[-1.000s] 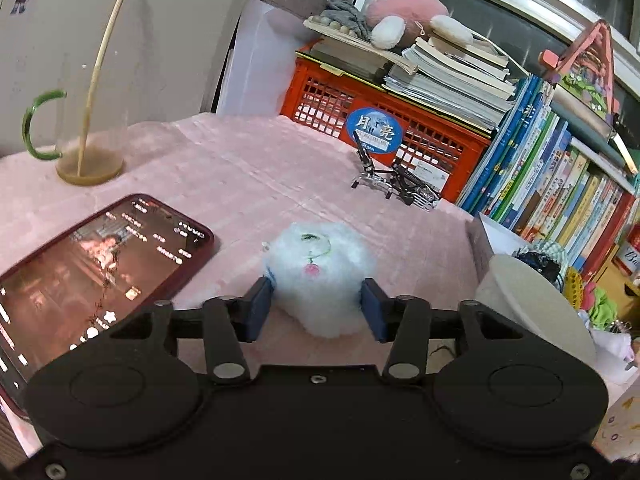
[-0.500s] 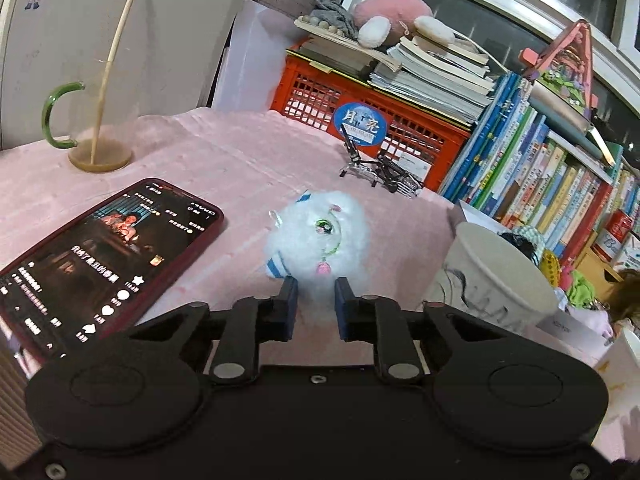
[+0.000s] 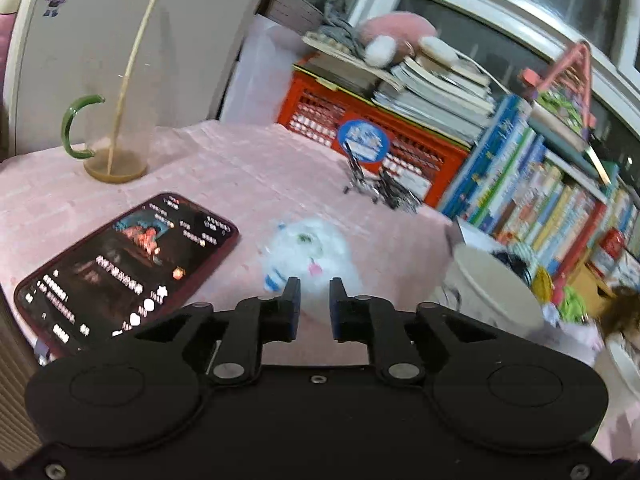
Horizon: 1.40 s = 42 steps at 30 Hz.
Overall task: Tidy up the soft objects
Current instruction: 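Carry the plush with the left gripper while the right gripper carries the foam block to the box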
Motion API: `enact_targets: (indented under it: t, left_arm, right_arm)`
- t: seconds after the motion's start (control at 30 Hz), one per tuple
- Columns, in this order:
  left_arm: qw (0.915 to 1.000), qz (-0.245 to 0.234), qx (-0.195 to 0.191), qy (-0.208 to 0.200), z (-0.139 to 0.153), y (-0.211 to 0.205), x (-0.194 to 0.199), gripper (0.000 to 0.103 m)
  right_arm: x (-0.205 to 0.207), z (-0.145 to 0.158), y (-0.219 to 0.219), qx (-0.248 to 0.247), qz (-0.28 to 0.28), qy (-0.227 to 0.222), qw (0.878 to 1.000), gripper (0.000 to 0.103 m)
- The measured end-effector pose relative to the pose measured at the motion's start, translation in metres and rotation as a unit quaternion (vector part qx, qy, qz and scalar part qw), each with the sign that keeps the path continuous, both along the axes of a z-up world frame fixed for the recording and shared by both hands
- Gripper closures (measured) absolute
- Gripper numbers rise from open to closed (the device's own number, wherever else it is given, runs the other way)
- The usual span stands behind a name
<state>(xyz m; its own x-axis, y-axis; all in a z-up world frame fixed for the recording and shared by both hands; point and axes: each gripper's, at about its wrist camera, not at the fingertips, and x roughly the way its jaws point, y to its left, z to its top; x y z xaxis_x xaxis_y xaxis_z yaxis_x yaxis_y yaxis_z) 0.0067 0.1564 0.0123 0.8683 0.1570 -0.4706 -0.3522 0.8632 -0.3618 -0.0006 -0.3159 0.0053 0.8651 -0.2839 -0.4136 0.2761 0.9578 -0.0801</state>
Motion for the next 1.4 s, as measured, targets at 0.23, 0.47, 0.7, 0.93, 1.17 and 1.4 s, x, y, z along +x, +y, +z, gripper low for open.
enact_targets:
  t: [0.23, 0.47, 0.7, 0.93, 1.17, 1.4]
  left_arm:
    - [0.9993, 0.018, 0.028, 0.015, -0.005, 0.004, 0.032, 0.057]
    - [0.9988, 0.024, 0.030, 0.030, -0.014, 0.003, 0.051, 0.042]
    - [0.9990, 0.015, 0.012, 0.039, -0.018, 0.006, 0.058, 0.043]
    - [0.9991, 0.010, 0.019, 0.037, -0.016, 0.001, 0.057, 0.058]
    - [0.9993, 0.001, 0.028, 0.025, -0.004, -0.002, 0.051, 0.062]
    - [0.9987, -0.004, 0.052, 0.002, 0.017, -0.006, 0.043, 0.062]
  right_arm:
    - [0.000, -0.002, -0.003, 0.006, -0.004, 0.005, 1.000, 0.052]
    - [0.004, -0.006, -0.002, 0.003, -0.003, 0.010, 1.000, 0.052]
    - [0.008, -0.009, 0.000, 0.004, 0.001, 0.016, 1.000, 0.052]
    - [0.009, -0.007, 0.002, 0.001, 0.010, 0.017, 1.000, 0.053]
    - [0.008, 0.005, 0.005, 0.009, 0.021, 0.000, 1.000, 0.053]
    - [0.008, 0.022, 0.004, 0.031, 0.037, -0.018, 0.999, 0.053]
